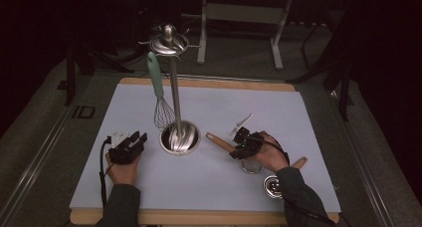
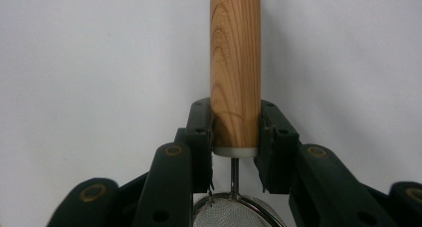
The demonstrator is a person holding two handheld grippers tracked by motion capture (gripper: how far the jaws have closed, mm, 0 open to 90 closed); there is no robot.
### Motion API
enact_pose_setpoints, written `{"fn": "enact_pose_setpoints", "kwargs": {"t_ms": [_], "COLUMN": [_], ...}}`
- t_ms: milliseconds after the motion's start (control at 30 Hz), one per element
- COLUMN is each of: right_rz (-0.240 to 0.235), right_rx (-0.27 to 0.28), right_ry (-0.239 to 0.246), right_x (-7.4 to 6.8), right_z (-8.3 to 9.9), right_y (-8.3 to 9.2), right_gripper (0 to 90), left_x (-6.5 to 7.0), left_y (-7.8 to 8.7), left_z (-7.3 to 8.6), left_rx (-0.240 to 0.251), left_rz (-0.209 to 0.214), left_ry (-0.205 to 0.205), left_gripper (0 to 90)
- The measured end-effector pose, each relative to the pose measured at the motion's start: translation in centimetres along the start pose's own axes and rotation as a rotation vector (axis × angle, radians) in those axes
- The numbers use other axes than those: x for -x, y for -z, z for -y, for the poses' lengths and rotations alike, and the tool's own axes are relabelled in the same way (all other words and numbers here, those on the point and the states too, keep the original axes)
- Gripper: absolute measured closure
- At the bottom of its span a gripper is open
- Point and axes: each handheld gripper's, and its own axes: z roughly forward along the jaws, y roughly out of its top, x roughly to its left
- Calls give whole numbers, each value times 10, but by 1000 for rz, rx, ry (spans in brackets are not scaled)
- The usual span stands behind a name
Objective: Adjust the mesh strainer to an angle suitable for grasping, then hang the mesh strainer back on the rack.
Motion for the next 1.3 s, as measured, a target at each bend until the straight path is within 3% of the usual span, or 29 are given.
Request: {"fn": "enact_pose_setpoints", "kwargs": {"t_ms": [533, 833, 1233, 1300], "right_rz": [0, 5, 6, 12], "right_rx": [174, 197, 265, 304], "right_ry": [-46, -39, -57, -61], "right_x": [-1, -4, -4, -4], "right_z": [2, -1, -3, -3], "right_y": [29, 33, 43, 49], "right_gripper": [710, 710, 711, 710], "left_x": [0, 0, 0, -1], "left_y": [0, -1, 0, 0], "left_z": [0, 0, 0, 0], "left_rx": [0, -1, -1, 0], "left_rz": [-3, -4, -4, -3], "left_ry": [-1, 2, 7, 8], "left_gripper": [655, 655, 655, 654]}}
